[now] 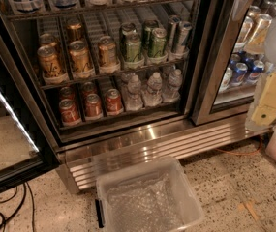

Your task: Pick coke can from bottom shelf of fridge

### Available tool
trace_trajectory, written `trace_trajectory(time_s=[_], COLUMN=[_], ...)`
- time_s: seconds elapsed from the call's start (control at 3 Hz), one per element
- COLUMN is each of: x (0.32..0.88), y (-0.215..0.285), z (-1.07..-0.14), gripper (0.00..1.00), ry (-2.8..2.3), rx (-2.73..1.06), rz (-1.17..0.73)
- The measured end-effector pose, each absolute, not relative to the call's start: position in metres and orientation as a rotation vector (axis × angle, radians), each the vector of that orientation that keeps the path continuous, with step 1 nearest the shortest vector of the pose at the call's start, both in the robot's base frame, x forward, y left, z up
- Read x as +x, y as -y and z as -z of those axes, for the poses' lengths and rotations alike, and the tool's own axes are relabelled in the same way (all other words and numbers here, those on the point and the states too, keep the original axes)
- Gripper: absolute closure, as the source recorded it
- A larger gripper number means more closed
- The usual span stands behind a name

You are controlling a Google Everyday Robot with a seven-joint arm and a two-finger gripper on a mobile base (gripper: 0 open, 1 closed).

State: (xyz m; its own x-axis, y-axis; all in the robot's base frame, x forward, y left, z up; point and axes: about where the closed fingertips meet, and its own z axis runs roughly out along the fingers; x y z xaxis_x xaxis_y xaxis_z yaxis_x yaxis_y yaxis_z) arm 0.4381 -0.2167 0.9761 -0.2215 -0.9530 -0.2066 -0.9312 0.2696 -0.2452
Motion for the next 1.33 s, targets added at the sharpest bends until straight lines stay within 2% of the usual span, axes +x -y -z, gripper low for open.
trace_trajectory(time_s=[0.67,1.33], x=[0.433,0.409], y=[0.208,0.162], z=[-0.968,-0.894], gripper=[0.0,0.0], ry=[-2.209,-2.119], rx=[-1.708,-1.577], rz=[0.065,-0.269])
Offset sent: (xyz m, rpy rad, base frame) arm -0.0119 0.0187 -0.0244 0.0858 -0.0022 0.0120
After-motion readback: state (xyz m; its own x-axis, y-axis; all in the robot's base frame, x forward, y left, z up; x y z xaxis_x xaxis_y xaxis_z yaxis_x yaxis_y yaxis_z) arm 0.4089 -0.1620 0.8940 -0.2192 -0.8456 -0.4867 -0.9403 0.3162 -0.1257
